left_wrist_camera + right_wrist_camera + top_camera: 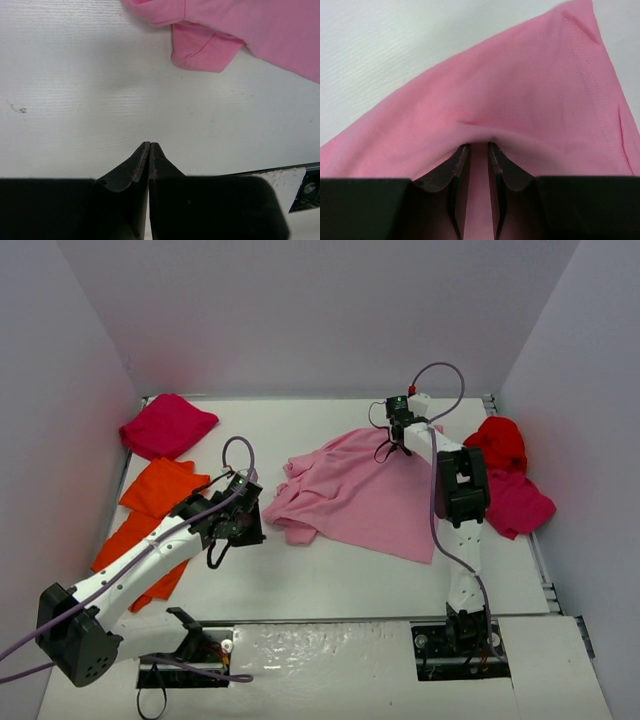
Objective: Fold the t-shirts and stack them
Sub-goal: Flatten the tshirt out
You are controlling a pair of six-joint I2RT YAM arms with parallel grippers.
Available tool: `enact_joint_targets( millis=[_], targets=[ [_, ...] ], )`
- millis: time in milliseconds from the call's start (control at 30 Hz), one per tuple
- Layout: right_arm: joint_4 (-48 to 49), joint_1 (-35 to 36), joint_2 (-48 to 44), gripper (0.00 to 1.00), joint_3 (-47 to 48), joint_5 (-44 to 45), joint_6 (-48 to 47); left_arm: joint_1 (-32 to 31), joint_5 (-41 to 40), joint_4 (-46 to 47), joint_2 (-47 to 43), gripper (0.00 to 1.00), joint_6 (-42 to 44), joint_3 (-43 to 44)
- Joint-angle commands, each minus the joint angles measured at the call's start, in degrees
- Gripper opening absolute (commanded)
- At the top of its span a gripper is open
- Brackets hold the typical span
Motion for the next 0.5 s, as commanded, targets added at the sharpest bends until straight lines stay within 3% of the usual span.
enact_joint_targets(
  millis=[0,100,233,300,467],
  targets=[
    [-0.6,0.2,-7.2,0.31,-0.9,-6.1,-3.1,0.5,-1.7,0.0,-1.9,0.00,-0.6,1.0],
    [-0.3,3.7,-14.3,0.45,-3.4,-9.7,-4.2,0.5,-2.1,1.4,-1.9,0.00,-0.7,0.3],
    [-0.7,13.0,-21.5,0.47,-6.2,-16.9,-3.6,0.6,-3.0,4.0,-2.2,0.00,-1.8,-0.7],
    [-1.6,19.2,-21.5,0.47,-5.0,-19.8,-3.7,0.5,-4.6,5.0,-4.1,0.00,-3.3,-1.2],
    [-2.7,25.4,-15.5,0.47,2.1,-24.7,-5.3,0.5,-8.3,9.1,-15.1,0.00,-5.8,-4.0]
  ],
)
